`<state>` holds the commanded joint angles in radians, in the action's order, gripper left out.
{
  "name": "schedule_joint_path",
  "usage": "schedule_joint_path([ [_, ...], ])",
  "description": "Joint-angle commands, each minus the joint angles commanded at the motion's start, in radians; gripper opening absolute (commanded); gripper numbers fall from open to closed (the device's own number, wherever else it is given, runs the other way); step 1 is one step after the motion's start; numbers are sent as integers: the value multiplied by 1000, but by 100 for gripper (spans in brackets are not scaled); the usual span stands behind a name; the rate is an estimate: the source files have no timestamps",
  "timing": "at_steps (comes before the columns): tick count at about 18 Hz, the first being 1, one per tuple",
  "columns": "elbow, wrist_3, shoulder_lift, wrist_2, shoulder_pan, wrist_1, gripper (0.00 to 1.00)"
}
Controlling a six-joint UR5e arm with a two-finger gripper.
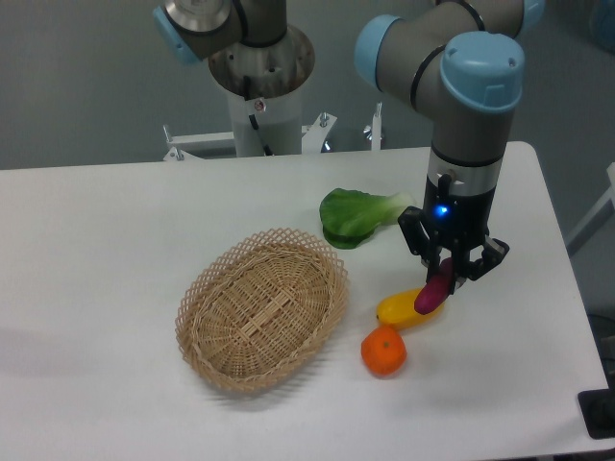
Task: Place the sweet potato in the basket
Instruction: 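Lift the purple sweet potato held in the gripper off the table, then carry the sweet potato over the wicker basket and lower it inside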
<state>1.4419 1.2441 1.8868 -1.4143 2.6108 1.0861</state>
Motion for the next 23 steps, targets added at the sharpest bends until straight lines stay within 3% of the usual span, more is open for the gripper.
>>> schedule_joint_path([
  [10, 15, -5, 0, -8, -5, -2, 27],
  [15, 24, -69, -2, -12, -40, 3, 27],
  [20, 87, -266, -50, -17, -126, -18, 28],
  [23, 179, -348, -97, -21, -164, -41, 28],
])
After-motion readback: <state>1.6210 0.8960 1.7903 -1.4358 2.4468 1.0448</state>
